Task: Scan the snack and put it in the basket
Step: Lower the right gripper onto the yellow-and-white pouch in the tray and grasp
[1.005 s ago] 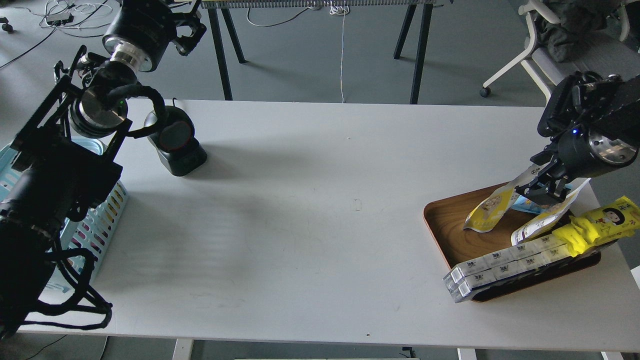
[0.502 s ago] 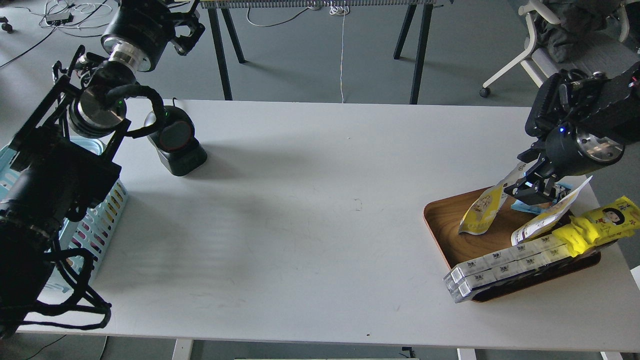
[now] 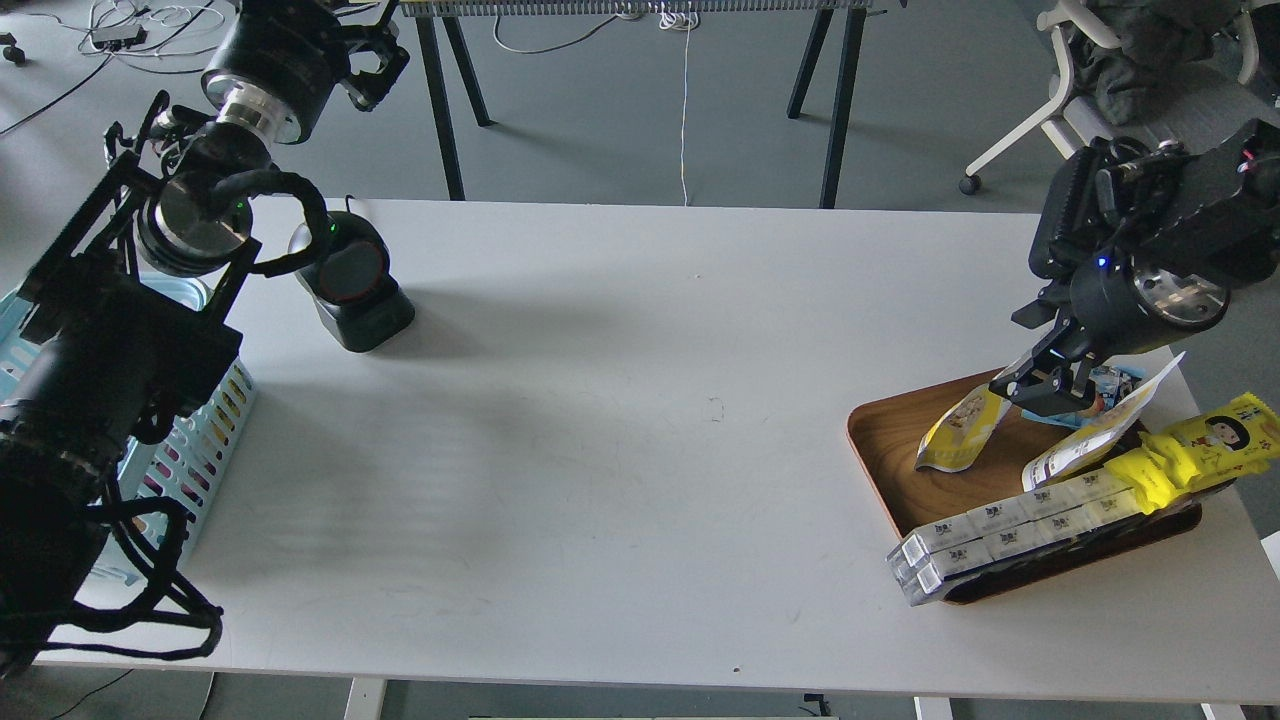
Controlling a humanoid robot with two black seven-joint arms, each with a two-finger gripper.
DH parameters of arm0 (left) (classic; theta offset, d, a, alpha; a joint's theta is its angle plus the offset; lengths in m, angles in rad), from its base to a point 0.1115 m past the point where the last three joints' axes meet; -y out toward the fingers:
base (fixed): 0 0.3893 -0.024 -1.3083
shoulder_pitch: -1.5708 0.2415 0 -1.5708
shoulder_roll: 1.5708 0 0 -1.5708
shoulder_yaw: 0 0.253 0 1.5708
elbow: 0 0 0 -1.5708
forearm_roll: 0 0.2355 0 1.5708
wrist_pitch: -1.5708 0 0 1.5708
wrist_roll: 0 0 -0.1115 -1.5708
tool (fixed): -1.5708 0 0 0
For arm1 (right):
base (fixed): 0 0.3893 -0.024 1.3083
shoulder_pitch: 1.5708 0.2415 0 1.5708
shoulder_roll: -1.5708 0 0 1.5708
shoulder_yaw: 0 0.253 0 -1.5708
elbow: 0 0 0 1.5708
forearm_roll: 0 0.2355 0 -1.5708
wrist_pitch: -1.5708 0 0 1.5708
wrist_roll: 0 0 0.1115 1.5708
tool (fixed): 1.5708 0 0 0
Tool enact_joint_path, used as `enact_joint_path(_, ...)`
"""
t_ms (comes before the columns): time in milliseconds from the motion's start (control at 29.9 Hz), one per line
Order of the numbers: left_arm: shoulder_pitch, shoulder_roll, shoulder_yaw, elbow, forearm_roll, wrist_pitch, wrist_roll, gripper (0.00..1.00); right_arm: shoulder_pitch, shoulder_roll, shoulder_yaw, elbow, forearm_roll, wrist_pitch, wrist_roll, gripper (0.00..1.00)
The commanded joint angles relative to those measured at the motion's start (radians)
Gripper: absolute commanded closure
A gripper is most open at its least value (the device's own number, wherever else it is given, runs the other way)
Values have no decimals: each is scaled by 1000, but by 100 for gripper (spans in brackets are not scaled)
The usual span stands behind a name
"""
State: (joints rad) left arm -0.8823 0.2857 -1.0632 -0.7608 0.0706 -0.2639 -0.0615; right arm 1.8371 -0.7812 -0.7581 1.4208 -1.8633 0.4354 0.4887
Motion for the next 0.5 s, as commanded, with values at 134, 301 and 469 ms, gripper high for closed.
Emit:
enact_joint_path(134, 2, 3, 0, 0, 0, 0, 2, 0, -93, 27, 13, -59, 6, -12, 0, 31)
enact_joint_path(301, 2, 7, 0, 0, 0, 0, 2, 0, -93, 27, 23, -59, 4, -10, 0, 60)
enact_joint_path(469, 2, 7, 0, 0, 0, 0, 2, 0, -87, 28, 23, -60, 3, -10, 0, 91)
